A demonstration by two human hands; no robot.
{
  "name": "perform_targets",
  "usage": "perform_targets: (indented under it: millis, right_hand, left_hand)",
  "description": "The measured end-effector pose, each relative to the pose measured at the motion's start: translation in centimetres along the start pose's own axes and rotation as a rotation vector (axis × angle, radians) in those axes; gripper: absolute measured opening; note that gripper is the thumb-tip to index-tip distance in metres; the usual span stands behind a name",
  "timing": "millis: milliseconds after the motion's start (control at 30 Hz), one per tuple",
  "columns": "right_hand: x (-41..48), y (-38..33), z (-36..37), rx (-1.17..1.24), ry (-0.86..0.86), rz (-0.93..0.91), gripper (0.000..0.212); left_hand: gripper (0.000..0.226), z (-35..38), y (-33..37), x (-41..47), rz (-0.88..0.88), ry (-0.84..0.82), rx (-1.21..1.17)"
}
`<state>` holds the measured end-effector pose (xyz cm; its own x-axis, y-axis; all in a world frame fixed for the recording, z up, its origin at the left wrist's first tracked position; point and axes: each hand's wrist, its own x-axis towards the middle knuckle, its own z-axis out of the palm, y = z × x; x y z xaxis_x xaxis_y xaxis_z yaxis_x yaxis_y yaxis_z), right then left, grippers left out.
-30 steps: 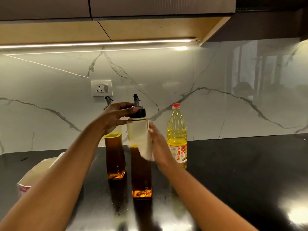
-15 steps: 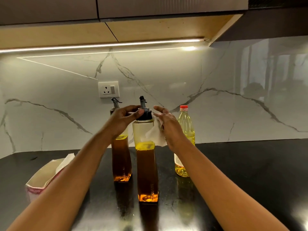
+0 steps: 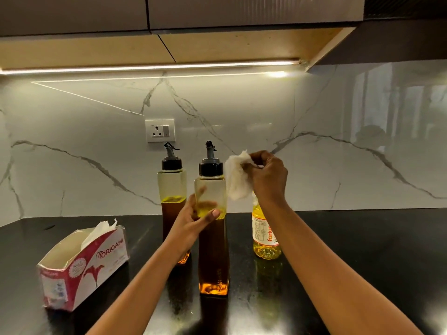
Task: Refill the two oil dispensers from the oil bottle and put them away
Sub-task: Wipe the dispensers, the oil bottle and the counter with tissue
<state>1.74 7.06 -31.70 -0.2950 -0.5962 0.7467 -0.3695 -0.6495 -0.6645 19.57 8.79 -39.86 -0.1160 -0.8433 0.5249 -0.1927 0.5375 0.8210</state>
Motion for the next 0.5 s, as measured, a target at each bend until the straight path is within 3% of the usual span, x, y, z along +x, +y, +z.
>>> perform_targets:
  millis: [67, 267, 367, 500]
  right_hand:
    - [0.1, -1.2, 0.7, -0.045, 0.036, -0.004, 0.011]
    - [-3.3, -4.5, 0.0, 0.314, -0.395, 0.235, 0.029]
    - [-4.3, -3.7, -0.4, 0.246, -0.385, 0.157, 0.027]
    - [-3.8, -2.3, 0.7, 0.372, -0.285, 0.175, 0.031]
  left_hand:
    - [0.112, 0.1, -0.1, 0.0, 0.01, 0.015, -0.02]
    - [0.103, 0.2, -1.2, 0.1, 0.02, 0.098, -0.047]
    - [0.098, 0.3, -1.2, 0.1, 0.026, 0.109, -0.078]
    - [0.096, 0.3, -1.0, 0.4, 0.019, 0.07, -0.09]
